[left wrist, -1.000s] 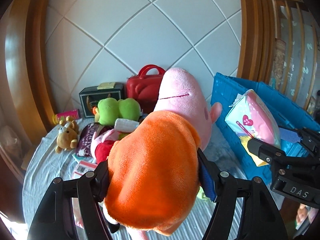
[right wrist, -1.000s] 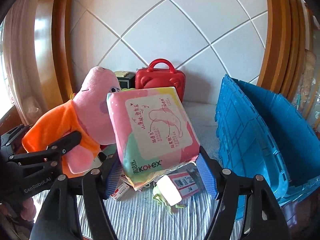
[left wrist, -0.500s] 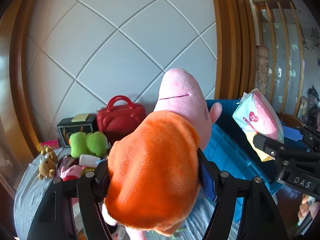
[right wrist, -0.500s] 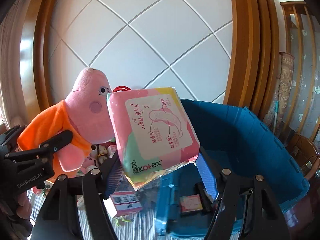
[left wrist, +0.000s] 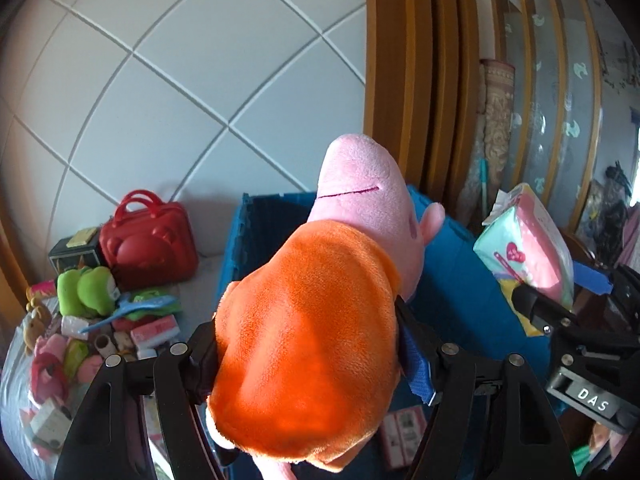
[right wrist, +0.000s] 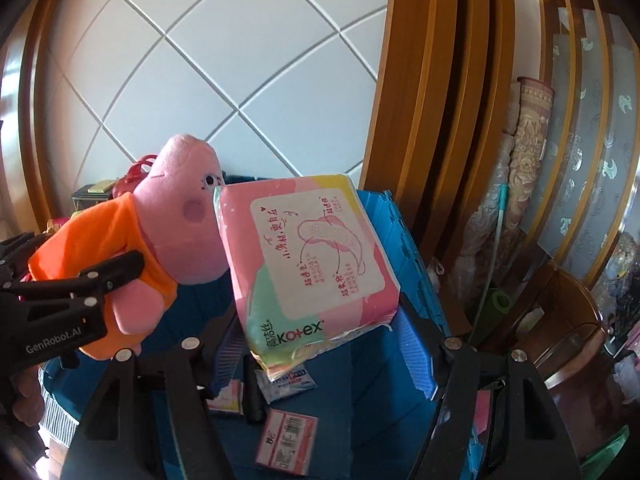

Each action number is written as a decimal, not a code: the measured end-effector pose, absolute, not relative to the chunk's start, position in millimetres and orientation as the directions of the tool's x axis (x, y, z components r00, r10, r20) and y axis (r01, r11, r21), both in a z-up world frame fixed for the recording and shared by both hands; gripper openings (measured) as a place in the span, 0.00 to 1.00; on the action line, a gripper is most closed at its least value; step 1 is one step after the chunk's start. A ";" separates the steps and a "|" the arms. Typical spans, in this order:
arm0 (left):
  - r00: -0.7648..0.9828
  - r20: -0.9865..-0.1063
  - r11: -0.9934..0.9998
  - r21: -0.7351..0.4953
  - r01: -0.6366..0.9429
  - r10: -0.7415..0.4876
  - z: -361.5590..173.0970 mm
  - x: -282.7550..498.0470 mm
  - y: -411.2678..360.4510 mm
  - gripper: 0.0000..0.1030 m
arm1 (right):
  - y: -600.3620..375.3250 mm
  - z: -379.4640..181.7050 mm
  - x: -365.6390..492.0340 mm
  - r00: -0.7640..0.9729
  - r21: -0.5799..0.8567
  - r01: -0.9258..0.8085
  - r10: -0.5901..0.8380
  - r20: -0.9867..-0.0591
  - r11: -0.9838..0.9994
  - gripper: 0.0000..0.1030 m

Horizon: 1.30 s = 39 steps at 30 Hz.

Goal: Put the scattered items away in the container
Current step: 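Open the left tool to drop the pig plush while the right tool releases the Kotex pack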

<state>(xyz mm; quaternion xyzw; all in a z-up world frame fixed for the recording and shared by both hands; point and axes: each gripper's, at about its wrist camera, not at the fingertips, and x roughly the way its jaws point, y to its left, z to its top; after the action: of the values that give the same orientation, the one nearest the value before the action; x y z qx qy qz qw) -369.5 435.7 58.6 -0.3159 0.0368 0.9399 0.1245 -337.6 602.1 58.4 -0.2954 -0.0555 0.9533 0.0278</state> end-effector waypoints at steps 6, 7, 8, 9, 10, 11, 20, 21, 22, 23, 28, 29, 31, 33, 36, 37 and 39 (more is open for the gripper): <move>-0.630 -0.765 -0.969 0.030 -0.246 0.136 4.4 -402.5 474.8 0.70 | 632.1 9.5 -367.1 -0.720 -0.109 -0.007 0.080 -0.689 -0.994 0.67; -0.619 -0.775 -0.970 0.032 -0.242 0.129 1.0 -405.0 476.6 0.70 | 634.9 4.6 -371.8 -0.710 -0.106 -0.004 0.077 -0.700 -0.994 0.67; -0.608 -0.785 -0.970 0.035 -0.239 0.121 -2.5 -407.6 478.4 0.70 | 635.6 0.1 -373.9 -0.703 -0.104 -0.001 0.074 -0.707 -0.995 0.67; -0.597 -0.794 -0.971 0.038 -0.236 0.114 -6.0 -410.1 480.3 0.70 | 635.4 -4.1 -376.6 -0.697 -0.101 0.003 0.071 -0.714 -0.995 0.67; -0.585 -0.804 -0.972 0.041 -0.233 0.106 -9.4 -412.7 482.1 0.70 | 636.5 -6.8 -380.9 -0.691 -0.096 0.005 0.066 -0.720 -0.995 0.67; -0.586 -0.805 -0.972 0.052 -0.227 0.094 -10.4 -414.3 482.4 0.70 | 638.1 -8.9 -385.5 -0.686 -0.089 0.006 0.061 -0.725 -0.996 0.67; -0.613 -0.789 -0.970 0.105 -0.218 0.053 -7.0 -415.7 484.7 0.80 | 639.8 -3.9 -391.3 -0.715 -0.058 -0.007 0.045 -0.698 -0.998 0.67; -0.612 -0.789 -0.970 0.106 -0.219 0.052 -7.4 -416.3 484.4 0.80 | 640.8 -4.2 -391.6 -0.715 -0.053 -0.013 0.046 -0.697 -0.999 0.68; -0.611 -0.790 -0.970 0.107 -0.219 0.050 -7.8 -416.9 484.1 0.80 | 641.3 -4.2 -391.6 -0.716 -0.050 -0.017 0.047 -0.696 -0.999 0.69; -0.609 -0.791 -0.970 0.106 -0.218 0.050 -7.7 -417.4 484.2 0.80 | 641.4 -4.0 -391.7 -0.717 -0.049 -0.021 0.049 -0.695 -0.999 0.69; -0.611 -0.790 -0.971 0.099 -0.216 0.055 -6.8 -417.8 482.8 0.81 | 643.6 -2.5 -391.4 -0.725 -0.041 -0.040 0.058 -0.686 -0.998 0.69; -0.611 -0.789 -0.971 0.100 -0.218 0.056 -6.7 -417.8 482.8 0.81 | 643.8 -2.7 -391.9 -0.723 -0.041 -0.043 0.060 -0.688 -0.998 0.69; -0.615 -0.787 -0.970 0.103 -0.218 0.055 -6.2 -417.4 483.1 0.81 | 643.9 -3.3 -393.1 -0.718 -0.043 -0.048 0.065 -0.693 -0.998 0.70; -0.618 -0.785 -0.971 0.103 -0.215 0.054 -5.7 -417.0 482.6 0.81 | 643.8 -3.5 -393.7 -0.715 -0.044 -0.049 0.066 -0.696 -0.998 0.70; -0.620 -0.783 -0.972 0.099 -0.212 0.055 -5.2 -416.4 481.3 0.81 | 643.5 -3.1 -393.6 -0.715 -0.045 -0.050 0.067 -0.696 -0.998 0.70; -0.621 -0.782 -0.973 0.098 -0.210 0.056 -5.0 -415.9 480.9 0.81 | 644.0 -3.0 -393.6 -0.715 -0.041 -0.049 0.064 -0.697 -0.998 0.70; -0.627 -0.777 -0.973 0.094 -0.209 0.060 -3.1 -413.1 479.2 0.81 | 645.8 -2.8 -393.8 -0.713 -0.026 -0.044 0.050 -0.699 -0.999 0.71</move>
<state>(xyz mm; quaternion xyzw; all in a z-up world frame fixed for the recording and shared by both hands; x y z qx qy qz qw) -413.1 479.2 -3.1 -0.4253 0.0876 0.8977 0.0747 -393.8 645.8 -2.8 -0.3777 -0.0040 0.9256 0.0253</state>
